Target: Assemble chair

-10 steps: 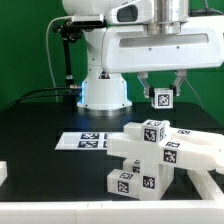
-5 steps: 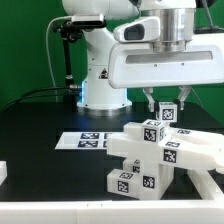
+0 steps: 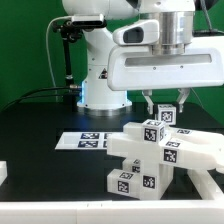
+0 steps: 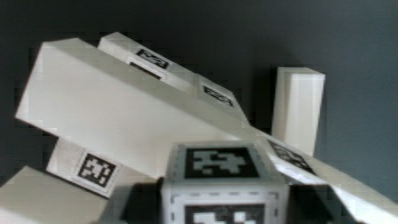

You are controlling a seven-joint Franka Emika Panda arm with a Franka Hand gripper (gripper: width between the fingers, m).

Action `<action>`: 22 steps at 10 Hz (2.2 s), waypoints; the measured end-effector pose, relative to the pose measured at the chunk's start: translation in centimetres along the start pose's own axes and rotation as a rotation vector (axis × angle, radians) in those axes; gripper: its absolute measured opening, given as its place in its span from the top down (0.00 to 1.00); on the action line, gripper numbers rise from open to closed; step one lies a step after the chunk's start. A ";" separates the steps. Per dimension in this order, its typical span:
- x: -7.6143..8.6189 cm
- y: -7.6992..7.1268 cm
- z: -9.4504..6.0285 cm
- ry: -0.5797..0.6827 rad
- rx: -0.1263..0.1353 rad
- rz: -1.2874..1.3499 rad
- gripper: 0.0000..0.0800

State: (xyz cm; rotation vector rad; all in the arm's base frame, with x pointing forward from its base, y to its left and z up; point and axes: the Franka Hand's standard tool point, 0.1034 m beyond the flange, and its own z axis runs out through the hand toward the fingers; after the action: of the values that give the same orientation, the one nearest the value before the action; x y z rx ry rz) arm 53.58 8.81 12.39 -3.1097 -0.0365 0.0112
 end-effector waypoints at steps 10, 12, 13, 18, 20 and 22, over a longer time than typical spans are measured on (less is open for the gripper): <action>0.0 0.0 0.3 0.004 -0.002 0.000 0.19; 0.0 0.0 0.3 0.004 -0.002 0.000 0.19; 0.1 0.0 0.0 0.009 0.001 0.059 0.19; 0.5 0.1 0.7 0.044 0.000 0.214 0.19; 0.3 0.1 0.8 0.045 -0.001 0.207 0.22; 0.3 0.1 0.8 0.045 -0.001 0.207 0.44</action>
Offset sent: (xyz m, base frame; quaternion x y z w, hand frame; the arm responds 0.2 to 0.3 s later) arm 0.0000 0.0000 0.0000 0.0000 0.0000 0.0000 1.0000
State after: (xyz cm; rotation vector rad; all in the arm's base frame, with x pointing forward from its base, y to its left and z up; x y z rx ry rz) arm 53.92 8.71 11.54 -3.0975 0.2854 -0.0535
